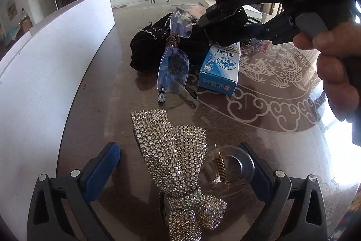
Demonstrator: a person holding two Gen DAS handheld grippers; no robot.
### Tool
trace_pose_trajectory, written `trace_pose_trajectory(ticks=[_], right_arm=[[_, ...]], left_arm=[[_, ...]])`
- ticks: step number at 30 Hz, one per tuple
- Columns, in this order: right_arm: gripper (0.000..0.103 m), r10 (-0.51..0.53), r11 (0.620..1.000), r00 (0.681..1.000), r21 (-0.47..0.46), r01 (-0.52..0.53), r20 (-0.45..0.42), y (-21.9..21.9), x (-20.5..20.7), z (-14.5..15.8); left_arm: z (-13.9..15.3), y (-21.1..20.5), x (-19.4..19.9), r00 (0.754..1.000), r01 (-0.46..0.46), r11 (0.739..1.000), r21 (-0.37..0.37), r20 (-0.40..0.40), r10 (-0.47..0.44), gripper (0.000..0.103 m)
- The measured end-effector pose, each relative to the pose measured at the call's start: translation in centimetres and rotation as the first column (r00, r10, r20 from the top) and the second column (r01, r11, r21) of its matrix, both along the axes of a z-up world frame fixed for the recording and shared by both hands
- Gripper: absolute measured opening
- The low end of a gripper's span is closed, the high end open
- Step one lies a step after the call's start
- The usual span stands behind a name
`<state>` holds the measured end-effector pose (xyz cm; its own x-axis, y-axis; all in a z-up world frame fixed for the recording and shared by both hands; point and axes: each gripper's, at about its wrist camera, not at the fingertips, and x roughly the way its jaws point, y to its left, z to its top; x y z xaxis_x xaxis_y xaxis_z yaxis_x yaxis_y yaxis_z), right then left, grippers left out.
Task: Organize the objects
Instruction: 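Close the right tool on the black knit item while the left tool holds the bow clip, then carry the bow clip and black knit item over the bin and open both tools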
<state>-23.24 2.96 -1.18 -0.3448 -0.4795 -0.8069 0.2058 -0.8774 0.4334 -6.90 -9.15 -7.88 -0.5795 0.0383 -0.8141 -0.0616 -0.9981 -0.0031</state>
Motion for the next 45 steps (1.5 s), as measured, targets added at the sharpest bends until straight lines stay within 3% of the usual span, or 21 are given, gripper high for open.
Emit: trace_pose_trajectory(ticks=[3,6,10,12,16,18,20,22,24,27,29,32,34,36,37,38,40,45], right_arm=[[0.034,-0.037,0.996,0.999,-0.081,0.036,-0.006,2.1,1.1,-0.2],[0.033,-0.063,0.989,0.997,-0.134,0.058,-0.036,5.4,3.6,0.6],[0.033,-0.119,0.961,0.993,-0.254,0.112,-0.012,12.0,7.9,1.3],[0.034,-0.148,0.954,0.989,-0.261,0.145,0.006,14.9,10.4,0.7],[0.039,-0.169,0.962,0.982,-0.203,0.183,0.084,19.5,15.1,-1.9],[0.058,-0.135,0.977,0.987,-0.153,0.148,0.092,20.7,16.9,-2.3],[0.074,-0.059,0.996,0.997,-0.067,0.063,0.055,21.3,18.2,-1.5],[0.079,0.050,0.996,0.998,0.072,-0.047,-0.042,20.8,19.0,0.1],[0.086,0.194,0.955,0.972,0.253,-0.155,-0.134,19.1,19.1,2.2],[0.094,0.466,0.820,0.868,0.452,-0.351,-0.170,15.0,18.5,3.5],[0.093,0.590,0.728,0.801,0.493,-0.477,-0.096,12.3,17.5,2.5],[0.092,0.652,0.646,0.756,0.483,-0.591,0.052,9.7,15.9,-0.6],[0.077,0.678,0.609,0.728,0.480,-0.631,0.096,8.9,15.8,-2.3],[0.051,0.657,0.635,0.745,0.450,-0.628,0.114,9.1,15.6,-2.9],[0.048,0.641,0.659,0.760,0.430,-0.617,0.108,9.4,15.6,-2.9],[0.045,0.626,0.680,0.774,0.420,-0.601,0.092,9.7,15.7,-2.7],[0.043,0.584,0.723,0.809,0.409,-0.557,0.067,10.6,15.9,-2.4],[0.041,0.464,0.837,0.886,0.320,-0.444,0.014,13.0,15.6,-0.9]], left_arm=[[0.0,0.0,0.0,1.000,0.000,1.000,0.000,0.000,0.000,0.103],[0.0,0.0,0.0,1.000,0.000,1.000,0.000,0.000,0.000,0.103],[0.0,0.0,0.0,1.000,0.000,1.000,0.000,0.000,0.000,0.103],[0.0,0.0,0.0,1.000,0.000,1.000,0.000,0.000,0.000,0.103],[0.0,0.0,0.0,1.000,0.000,1.000,0.000,0.001,0.000,0.103],[0.0,0.0,0.0,1.000,0.003,1.000,0.000,0.001,-0.003,0.103],[0.0,0.0,0.1,0.999,0.029,1.000,0.000,0.013,-0.029,0.103],[0.1,0.0,0.2,0.995,0.093,0.996,-0.004,0.040,-0.092,0.103],[0.2,-0.3,0.3,0.991,0.116,0.993,-0.007,0.067,-0.116,0.103],[0.3,-0.9,0.8,0.991,0.108,0.994,0.020,0.078,-0.109,0.103],[0.3,-1.6,1.1,0.993,0.092,0.994,0.060,0.066,-0.096,0.103],[0.6,-2.1,1.3,0.996,0.070,0.992,0.106,0.054,-0.076,0.103],[0.9,-1.9,1.2,0.995,0.084,0.988,0.132,0.032,-0.089,0.103],[0.9,-1.2,1.1,0.993,0.110,0.987,0.116,0.016,-0.113,0.103],[0.9,-0.9,1.1,0.992,0.124,0.987,0.106,0.001,-0.125,0.096],[0.9,-0.7,1.0,0.991,0.135,0.985,0.105,-0.012,-0.135,0.072],[1.0,-0.7,1.2,0.991,0.127,0.985,0.116,-0.044,-0.123,0.065],[2.6,-1.6,2.7,0.991,0.093,0.983,0.161,-0.115,-0.075,0.061]])
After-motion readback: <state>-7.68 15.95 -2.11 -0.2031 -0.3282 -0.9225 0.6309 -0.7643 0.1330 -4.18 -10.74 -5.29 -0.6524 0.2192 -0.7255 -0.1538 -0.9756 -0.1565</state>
